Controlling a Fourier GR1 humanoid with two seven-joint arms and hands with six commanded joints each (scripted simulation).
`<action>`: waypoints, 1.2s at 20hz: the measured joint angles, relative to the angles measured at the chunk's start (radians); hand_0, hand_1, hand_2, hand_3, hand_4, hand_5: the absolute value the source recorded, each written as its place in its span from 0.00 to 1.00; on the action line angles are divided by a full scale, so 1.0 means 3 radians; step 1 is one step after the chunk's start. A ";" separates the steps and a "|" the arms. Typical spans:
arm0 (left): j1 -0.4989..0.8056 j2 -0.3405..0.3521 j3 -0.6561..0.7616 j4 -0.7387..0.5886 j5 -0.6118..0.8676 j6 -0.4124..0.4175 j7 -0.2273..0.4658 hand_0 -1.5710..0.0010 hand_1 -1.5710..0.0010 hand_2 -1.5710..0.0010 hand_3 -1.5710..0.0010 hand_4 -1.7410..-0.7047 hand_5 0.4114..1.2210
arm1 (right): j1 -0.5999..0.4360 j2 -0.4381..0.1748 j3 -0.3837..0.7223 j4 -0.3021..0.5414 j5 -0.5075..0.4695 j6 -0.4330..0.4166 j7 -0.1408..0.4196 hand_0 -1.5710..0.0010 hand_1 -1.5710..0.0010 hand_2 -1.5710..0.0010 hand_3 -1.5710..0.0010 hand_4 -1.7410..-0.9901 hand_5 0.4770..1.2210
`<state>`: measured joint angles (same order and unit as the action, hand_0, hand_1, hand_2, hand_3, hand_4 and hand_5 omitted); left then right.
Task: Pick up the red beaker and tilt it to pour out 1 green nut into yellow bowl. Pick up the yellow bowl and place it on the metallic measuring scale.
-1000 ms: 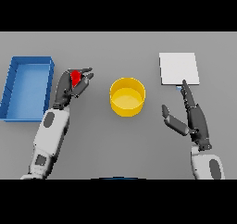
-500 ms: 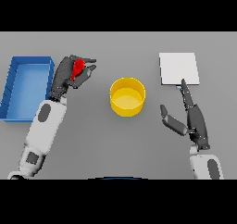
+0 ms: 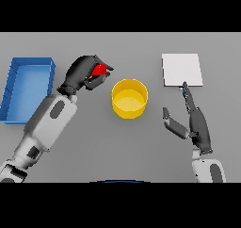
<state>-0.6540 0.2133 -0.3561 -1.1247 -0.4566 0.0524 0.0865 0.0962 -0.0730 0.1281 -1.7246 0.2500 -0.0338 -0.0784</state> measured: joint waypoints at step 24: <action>-0.1838 0.0224 -0.2354 0.1124 -0.1735 -0.1189 -0.0359 0.00 0.00 0.00 0.00 0.01 1.00 | -0.0023 0.0042 -0.0044 0.0057 0.0011 -0.0088 -0.0086 1.00 1.00 1.00 1.00 0.75 0.21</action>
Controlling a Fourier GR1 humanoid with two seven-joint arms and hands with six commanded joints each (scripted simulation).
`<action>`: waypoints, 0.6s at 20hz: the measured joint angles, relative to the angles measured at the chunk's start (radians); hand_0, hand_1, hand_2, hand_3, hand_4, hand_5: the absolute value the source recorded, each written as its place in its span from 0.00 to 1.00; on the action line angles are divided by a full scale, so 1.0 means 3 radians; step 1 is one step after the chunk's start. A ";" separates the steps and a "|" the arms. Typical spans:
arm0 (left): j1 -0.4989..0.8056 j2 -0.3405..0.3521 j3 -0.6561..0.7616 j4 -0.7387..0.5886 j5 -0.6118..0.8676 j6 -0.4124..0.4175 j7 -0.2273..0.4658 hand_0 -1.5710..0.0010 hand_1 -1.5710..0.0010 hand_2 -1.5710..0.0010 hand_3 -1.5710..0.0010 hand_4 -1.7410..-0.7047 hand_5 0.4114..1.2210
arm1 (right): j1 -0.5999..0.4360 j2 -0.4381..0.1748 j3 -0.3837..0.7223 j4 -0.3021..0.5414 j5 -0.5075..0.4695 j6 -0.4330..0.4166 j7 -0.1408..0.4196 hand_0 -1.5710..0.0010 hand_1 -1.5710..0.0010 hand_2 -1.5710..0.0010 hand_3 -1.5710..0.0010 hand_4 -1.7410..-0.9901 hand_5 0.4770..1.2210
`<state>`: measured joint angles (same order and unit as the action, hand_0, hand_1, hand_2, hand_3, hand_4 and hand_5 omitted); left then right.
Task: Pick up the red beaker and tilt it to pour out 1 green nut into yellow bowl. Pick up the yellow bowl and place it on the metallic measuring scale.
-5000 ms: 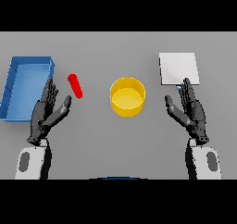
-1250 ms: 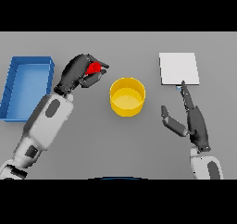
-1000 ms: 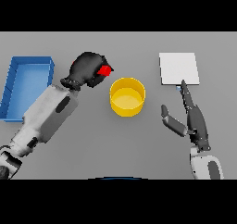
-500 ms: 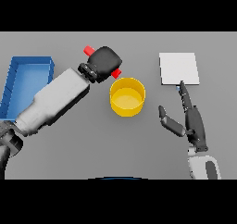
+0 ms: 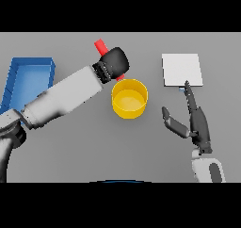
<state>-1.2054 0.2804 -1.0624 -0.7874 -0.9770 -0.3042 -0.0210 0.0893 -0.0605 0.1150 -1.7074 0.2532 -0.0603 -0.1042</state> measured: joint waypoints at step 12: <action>-0.0461 -0.0269 -0.0900 0.0329 -0.0485 0.0183 -0.0178 0.00 0.00 0.00 0.00 0.01 1.00 | 0.0052 0.0074 0.0074 -0.0038 0.0121 -0.0081 0.0043 1.00 1.00 1.00 1.00 0.77 0.21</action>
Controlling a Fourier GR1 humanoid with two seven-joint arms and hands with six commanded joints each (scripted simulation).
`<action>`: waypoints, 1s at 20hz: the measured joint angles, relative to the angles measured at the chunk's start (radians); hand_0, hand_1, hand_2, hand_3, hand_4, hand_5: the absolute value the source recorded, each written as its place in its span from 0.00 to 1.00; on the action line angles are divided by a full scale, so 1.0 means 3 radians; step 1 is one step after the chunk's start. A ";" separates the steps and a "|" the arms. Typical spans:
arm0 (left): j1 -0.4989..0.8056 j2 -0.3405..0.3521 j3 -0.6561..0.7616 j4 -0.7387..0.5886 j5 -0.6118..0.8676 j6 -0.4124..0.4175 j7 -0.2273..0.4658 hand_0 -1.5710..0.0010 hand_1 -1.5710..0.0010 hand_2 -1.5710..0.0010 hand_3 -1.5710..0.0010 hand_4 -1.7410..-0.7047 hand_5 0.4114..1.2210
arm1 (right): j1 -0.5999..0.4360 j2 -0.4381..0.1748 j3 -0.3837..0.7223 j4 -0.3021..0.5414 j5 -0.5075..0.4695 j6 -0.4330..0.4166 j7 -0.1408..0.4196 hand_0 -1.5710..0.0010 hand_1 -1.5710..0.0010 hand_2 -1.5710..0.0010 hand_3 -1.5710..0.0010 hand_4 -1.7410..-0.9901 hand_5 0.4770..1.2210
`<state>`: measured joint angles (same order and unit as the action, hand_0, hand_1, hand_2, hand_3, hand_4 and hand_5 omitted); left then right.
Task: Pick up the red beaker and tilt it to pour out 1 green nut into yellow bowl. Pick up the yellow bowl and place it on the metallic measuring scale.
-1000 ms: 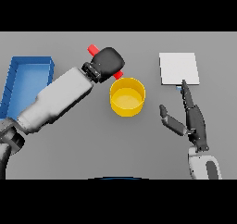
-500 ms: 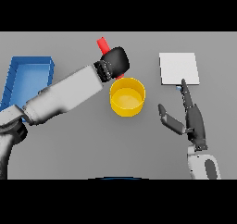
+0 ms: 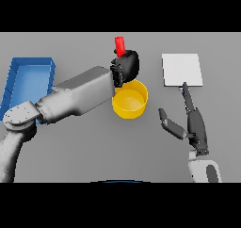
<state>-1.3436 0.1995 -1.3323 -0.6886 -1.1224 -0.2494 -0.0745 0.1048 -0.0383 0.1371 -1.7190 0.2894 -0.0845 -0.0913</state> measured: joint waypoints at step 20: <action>-0.1285 0.0623 0.1299 0.1478 0.1487 0.0358 0.0190 0.00 0.00 0.00 0.10 0.00 1.00 | -0.0108 -0.0061 -0.0034 0.0114 0.0015 -0.0008 -0.0089 1.00 1.00 1.00 1.00 0.80 0.21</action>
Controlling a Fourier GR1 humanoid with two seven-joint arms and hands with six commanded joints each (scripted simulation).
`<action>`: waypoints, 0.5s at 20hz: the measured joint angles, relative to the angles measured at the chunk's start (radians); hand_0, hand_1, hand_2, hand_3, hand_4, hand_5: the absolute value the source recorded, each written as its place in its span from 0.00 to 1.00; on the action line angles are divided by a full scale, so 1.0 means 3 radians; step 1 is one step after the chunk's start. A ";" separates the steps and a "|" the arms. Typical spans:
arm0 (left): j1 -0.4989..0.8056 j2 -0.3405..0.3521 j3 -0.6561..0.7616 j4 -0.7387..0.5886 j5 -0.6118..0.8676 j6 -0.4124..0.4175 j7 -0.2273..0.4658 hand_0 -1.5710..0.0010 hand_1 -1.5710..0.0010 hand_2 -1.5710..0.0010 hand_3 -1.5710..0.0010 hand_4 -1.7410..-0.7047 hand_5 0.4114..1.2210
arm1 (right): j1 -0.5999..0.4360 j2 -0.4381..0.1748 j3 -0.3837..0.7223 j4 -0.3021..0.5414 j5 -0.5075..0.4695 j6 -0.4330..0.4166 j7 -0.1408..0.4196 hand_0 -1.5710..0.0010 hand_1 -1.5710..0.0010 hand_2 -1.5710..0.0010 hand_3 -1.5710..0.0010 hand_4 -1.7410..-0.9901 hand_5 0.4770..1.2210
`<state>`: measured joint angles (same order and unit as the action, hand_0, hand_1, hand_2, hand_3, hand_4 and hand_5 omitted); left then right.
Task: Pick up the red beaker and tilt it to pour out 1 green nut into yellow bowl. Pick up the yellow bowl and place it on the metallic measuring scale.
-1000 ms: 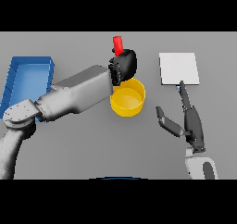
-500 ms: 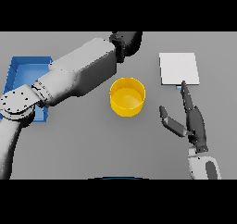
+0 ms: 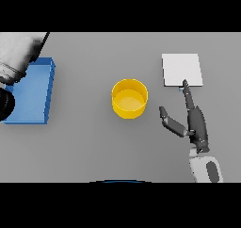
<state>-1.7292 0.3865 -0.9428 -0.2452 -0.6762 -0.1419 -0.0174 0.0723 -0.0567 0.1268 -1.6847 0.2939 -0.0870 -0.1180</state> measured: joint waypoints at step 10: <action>0.0799 0.0688 0.1193 0.0625 0.1703 0.0706 0.0417 0.00 0.00 0.00 0.02 0.00 1.00 | -0.0015 -0.0017 -0.0026 -0.0008 -0.0315 0.0243 -0.0127 1.00 1.00 1.00 1.00 0.80 0.24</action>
<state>-1.4896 0.5930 -0.5848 -0.0577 -0.1653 0.0698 0.1076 0.0678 -0.0618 0.1191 -1.6872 0.1995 -0.0141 -0.1562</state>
